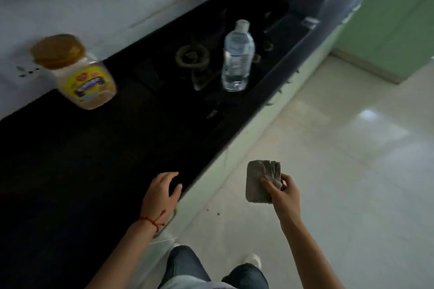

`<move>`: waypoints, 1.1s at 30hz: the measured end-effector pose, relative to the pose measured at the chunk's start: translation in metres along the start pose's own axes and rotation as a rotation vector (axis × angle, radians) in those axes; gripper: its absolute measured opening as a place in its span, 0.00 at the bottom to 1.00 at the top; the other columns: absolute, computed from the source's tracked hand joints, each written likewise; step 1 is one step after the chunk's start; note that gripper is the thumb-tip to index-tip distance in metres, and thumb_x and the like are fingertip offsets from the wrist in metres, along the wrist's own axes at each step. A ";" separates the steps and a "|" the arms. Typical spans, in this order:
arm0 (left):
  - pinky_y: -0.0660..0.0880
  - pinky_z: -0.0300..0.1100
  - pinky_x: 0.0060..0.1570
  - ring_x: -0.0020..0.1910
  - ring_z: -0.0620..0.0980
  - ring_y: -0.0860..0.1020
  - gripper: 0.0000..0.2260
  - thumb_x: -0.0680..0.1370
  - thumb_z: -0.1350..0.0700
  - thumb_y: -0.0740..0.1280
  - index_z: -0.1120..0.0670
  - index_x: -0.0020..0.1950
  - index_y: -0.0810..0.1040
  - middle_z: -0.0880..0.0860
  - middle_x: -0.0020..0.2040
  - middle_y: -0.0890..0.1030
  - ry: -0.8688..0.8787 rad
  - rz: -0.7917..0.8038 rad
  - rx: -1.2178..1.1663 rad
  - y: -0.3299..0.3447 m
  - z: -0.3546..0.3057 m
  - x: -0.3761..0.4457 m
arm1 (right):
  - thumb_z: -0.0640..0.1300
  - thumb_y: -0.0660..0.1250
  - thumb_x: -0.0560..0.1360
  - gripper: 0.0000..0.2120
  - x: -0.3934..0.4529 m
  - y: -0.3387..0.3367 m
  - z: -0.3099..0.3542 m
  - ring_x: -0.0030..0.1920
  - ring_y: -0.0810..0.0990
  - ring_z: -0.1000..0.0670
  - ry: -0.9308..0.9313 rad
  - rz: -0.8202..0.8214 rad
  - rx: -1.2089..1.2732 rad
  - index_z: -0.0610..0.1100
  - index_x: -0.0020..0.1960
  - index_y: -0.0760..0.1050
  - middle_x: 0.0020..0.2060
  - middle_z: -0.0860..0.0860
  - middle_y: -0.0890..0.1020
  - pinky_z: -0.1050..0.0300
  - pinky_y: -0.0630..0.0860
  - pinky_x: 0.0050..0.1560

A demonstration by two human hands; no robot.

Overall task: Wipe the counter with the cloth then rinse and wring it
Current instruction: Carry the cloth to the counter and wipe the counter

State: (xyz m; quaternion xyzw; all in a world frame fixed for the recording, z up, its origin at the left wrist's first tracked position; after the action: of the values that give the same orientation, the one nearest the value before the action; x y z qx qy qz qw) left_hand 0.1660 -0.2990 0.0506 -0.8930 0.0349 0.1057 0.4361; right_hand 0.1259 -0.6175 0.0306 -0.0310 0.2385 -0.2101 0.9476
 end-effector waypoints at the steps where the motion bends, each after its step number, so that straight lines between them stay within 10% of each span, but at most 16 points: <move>1: 0.70 0.46 0.61 0.60 0.58 0.75 0.15 0.75 0.60 0.66 0.62 0.61 0.76 0.59 0.60 0.77 0.040 0.028 0.003 0.020 -0.024 0.001 | 0.38 0.71 0.70 0.13 0.003 -0.030 -0.009 0.40 0.79 0.49 0.015 -0.038 0.003 0.42 0.53 0.72 0.43 0.45 0.80 0.54 0.77 0.38; 13: 0.72 0.38 0.55 0.56 0.52 0.78 0.14 0.76 0.56 0.65 0.57 0.60 0.77 0.58 0.57 0.81 0.011 0.589 0.074 0.244 -0.171 -0.001 | 0.40 0.73 0.67 0.20 0.009 -0.283 -0.138 0.47 0.80 0.41 0.336 -0.381 0.006 0.43 0.54 0.68 0.48 0.42 0.79 0.43 0.78 0.50; 22: 0.74 0.47 0.58 0.53 0.58 0.79 0.12 0.75 0.59 0.66 0.62 0.56 0.79 0.62 0.53 0.82 -0.163 0.645 0.141 0.321 -0.196 0.082 | 0.43 0.72 0.67 0.26 0.078 -0.383 -0.154 0.48 0.75 0.43 0.501 -0.545 0.014 0.41 0.61 0.66 0.51 0.43 0.76 0.50 0.72 0.49; 27: 0.69 0.37 0.32 0.40 0.53 0.77 0.11 0.76 0.61 0.63 0.65 0.54 0.78 0.60 0.45 0.81 -0.238 0.667 0.114 0.366 -0.249 0.146 | 0.43 0.72 0.67 0.27 0.148 -0.444 -0.127 0.49 0.76 0.41 0.544 -0.632 0.018 0.40 0.61 0.65 0.56 0.38 0.77 0.47 0.74 0.52; 33: 0.66 0.38 0.31 0.37 0.52 0.76 0.06 0.76 0.61 0.63 0.59 0.45 0.79 0.58 0.41 0.79 -0.172 0.722 0.106 0.434 -0.384 0.233 | 0.42 0.73 0.67 0.26 0.225 -0.517 -0.097 0.46 0.75 0.44 0.568 -0.748 0.074 0.40 0.60 0.66 0.56 0.38 0.78 0.49 0.73 0.49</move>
State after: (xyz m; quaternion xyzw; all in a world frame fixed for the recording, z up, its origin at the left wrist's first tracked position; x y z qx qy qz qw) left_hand 0.3870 -0.8617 -0.1059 -0.7872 0.3161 0.3254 0.4178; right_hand 0.0621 -1.1768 -0.0715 -0.0224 0.4534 -0.5456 0.7044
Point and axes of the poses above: each hand's wrist, its own x-axis towards the middle knuckle, its own y-axis out of the palm, z = x × y, the point moved 10 cm from there along x, towards the middle knuckle
